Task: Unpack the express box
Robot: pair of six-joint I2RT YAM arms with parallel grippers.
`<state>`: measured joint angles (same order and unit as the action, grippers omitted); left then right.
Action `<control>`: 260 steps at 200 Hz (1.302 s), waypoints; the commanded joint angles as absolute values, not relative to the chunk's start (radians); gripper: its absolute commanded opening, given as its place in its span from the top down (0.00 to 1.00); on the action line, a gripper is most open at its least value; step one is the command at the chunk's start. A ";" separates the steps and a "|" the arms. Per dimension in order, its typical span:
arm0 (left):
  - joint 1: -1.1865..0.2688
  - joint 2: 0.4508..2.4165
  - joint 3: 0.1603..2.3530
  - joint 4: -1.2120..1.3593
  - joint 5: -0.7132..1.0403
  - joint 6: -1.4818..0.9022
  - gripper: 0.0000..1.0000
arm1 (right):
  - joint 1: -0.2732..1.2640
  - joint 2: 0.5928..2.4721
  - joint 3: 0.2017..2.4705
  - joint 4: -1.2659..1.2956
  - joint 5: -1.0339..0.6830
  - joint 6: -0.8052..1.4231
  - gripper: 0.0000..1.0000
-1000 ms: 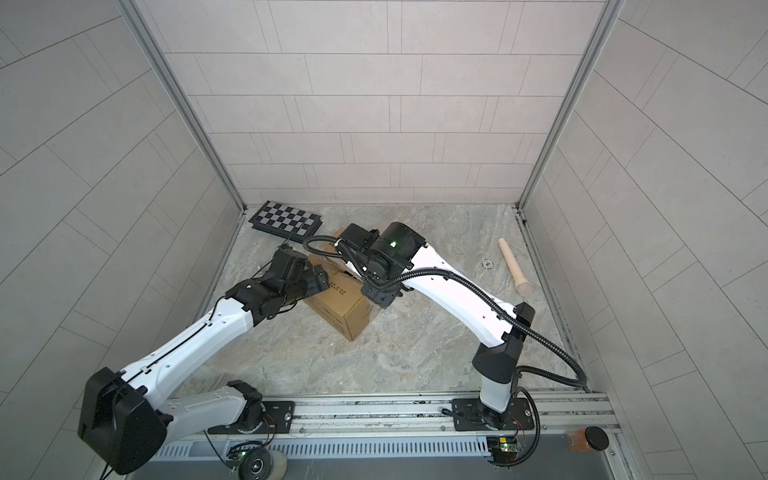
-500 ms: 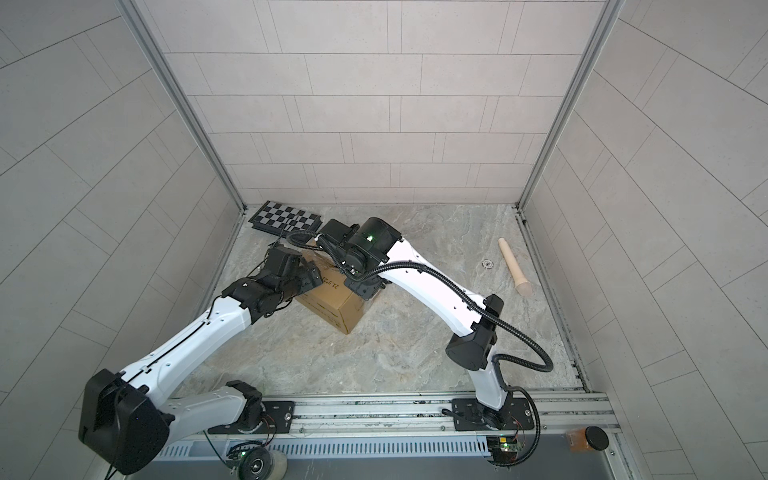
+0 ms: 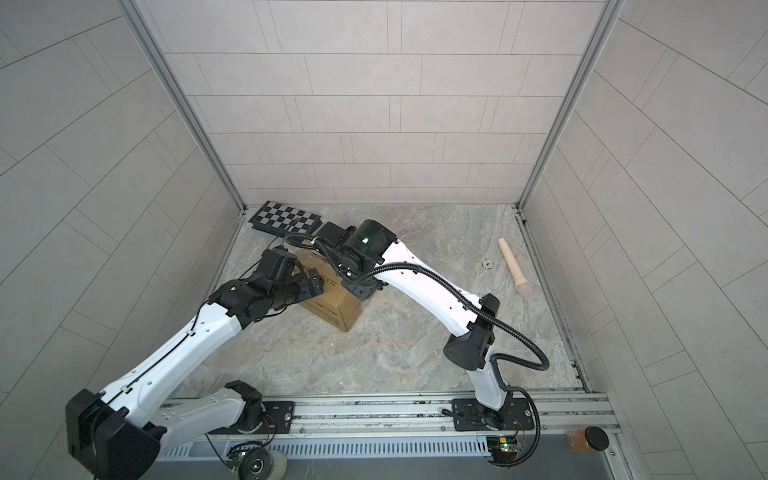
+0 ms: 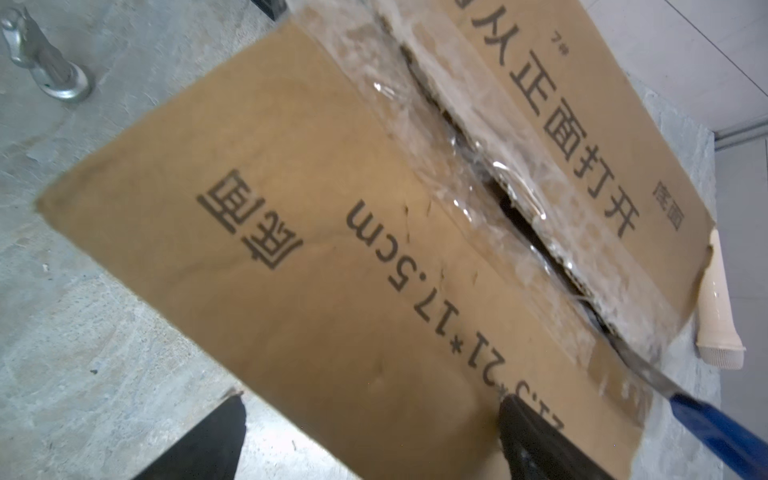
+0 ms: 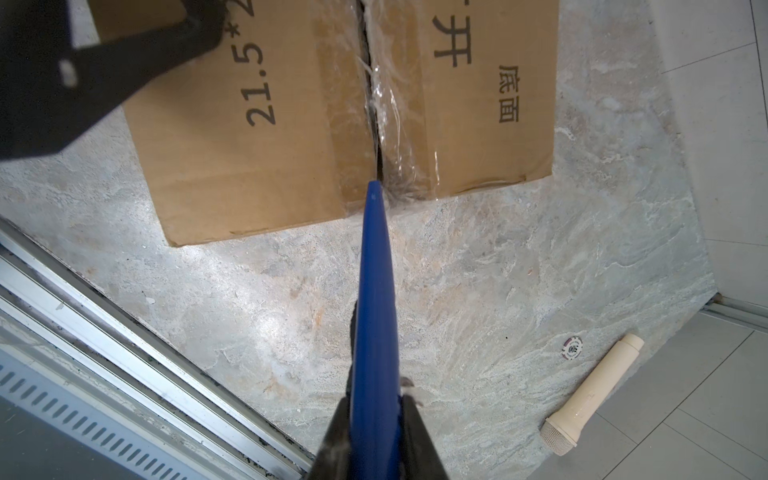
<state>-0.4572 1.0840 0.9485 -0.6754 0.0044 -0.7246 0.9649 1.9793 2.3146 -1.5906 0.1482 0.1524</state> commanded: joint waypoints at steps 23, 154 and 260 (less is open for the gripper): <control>-0.460 1.075 0.902 -0.712 0.018 -0.742 0.01 | 0.976 1.977 2.236 -1.588 0.050 0.156 1.00; -0.459 1.198 0.828 -0.688 -0.055 -0.712 0.02 | 0.976 1.834 2.165 -1.725 0.188 0.171 1.00; -0.460 1.219 0.851 -0.664 -0.023 -0.669 0.02 | 1.004 2.027 2.308 -1.634 0.158 0.209 1.00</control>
